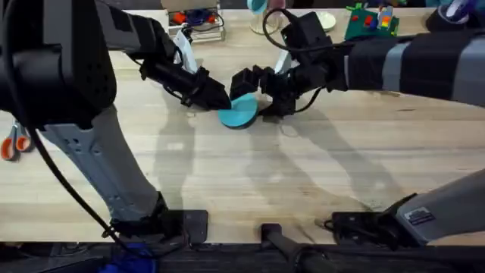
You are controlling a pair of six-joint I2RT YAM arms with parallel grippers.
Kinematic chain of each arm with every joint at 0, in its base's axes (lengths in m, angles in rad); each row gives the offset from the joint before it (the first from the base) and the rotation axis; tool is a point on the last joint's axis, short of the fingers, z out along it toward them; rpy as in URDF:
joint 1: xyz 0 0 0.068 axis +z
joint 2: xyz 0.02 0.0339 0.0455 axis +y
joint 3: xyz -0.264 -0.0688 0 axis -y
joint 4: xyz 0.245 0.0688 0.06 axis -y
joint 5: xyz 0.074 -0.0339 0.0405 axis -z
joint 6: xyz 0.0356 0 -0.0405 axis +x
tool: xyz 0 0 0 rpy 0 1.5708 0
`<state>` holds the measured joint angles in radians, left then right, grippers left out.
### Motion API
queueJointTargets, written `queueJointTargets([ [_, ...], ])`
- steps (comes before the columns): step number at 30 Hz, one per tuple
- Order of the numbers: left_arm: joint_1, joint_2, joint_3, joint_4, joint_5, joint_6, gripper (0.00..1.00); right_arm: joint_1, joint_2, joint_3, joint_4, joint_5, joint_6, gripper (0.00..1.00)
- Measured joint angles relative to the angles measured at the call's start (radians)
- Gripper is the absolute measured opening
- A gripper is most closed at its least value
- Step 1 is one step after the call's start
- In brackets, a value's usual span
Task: Pick up the plates from the table one by one and place each into a slot on the dish rack.
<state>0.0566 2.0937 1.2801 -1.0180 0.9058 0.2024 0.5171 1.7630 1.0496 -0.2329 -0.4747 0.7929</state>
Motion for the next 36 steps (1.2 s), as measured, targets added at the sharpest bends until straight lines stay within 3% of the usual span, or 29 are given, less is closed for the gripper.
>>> queueJointTargets([
  [16,0.0,0.0,0.0,0.0,0.0,0.0,0.041,0.0,0.0,0.0,0.0,0.008,0.0,0.987],
  [17,0.0,0.0,0.0,0.0,0.0,0.0,0.042,0.0,0.0,0.0,0.0,0.008,0.001,0.955],
  [19,0.0,0.0,0.0,0.0,0.0,0.0,0.041,0.0,0.0,0.0,0.0,0.008,0.0,0.78],
  [23,0.0,0.0,0.0,0.001,0.0,0.0,0.041,0.0,0.0,0.0,-0.004,0.016,0.004,0.278],
  [25,0.003,0.0,0.0,0.001,0.002,0.0,0.041,-0.004,0.0,-0.004,-0.012,0.027,0.008,0.096],
  [28,0.004,0.0,0.0,0.002,0.003,0.0,0.042,-0.005,0.0,-0.005,-0.007,0.026,0.007,0.037],
  [36,0.005,0.0,0.001,0.002,0.003,0.0,0.041,-0.005,0.0,-0.005,-0.006,0.026,0.007,0.03],
])
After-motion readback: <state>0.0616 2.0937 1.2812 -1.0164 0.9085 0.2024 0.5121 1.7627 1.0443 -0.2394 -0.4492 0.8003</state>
